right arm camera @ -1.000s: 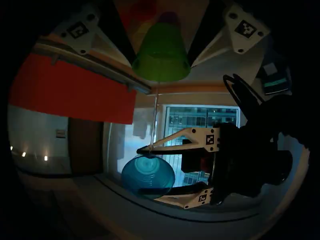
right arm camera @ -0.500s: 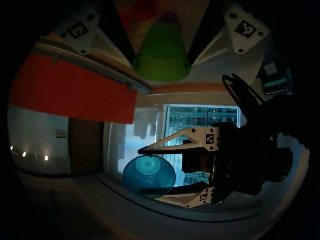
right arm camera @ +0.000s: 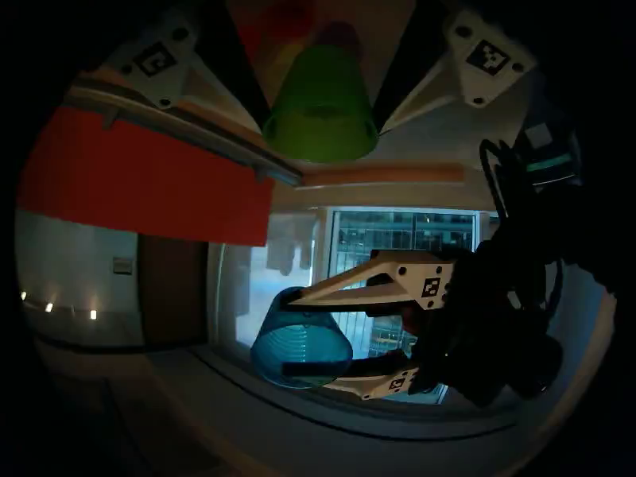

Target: Pour water

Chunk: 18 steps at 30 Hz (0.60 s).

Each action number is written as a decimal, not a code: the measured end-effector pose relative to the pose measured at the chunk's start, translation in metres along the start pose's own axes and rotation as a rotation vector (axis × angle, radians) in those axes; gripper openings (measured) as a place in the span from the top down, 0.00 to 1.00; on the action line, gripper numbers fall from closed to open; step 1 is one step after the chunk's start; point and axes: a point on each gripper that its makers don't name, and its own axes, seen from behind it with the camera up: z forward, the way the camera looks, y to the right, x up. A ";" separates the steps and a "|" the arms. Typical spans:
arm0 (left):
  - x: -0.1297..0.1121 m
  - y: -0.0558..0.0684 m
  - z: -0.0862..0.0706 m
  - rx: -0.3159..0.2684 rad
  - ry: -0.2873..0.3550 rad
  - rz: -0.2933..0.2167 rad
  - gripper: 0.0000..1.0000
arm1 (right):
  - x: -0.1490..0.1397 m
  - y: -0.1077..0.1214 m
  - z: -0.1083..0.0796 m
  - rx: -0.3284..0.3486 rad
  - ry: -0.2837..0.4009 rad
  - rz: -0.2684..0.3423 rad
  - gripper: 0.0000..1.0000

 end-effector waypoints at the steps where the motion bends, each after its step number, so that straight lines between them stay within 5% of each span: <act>1: -0.001 0.000 0.000 0.001 0.001 -0.037 0.16 | 0.000 0.000 0.000 0.000 0.001 0.000 0.10; 12: -0.008 0.005 0.000 -0.020 0.000 -0.380 0.16 | 0.003 0.002 -0.001 -0.006 0.009 -0.004 0.10; 18: -0.013 0.004 0.007 -0.034 -0.001 -0.611 0.16 | 0.006 0.003 -0.003 -0.011 0.014 -0.004 0.10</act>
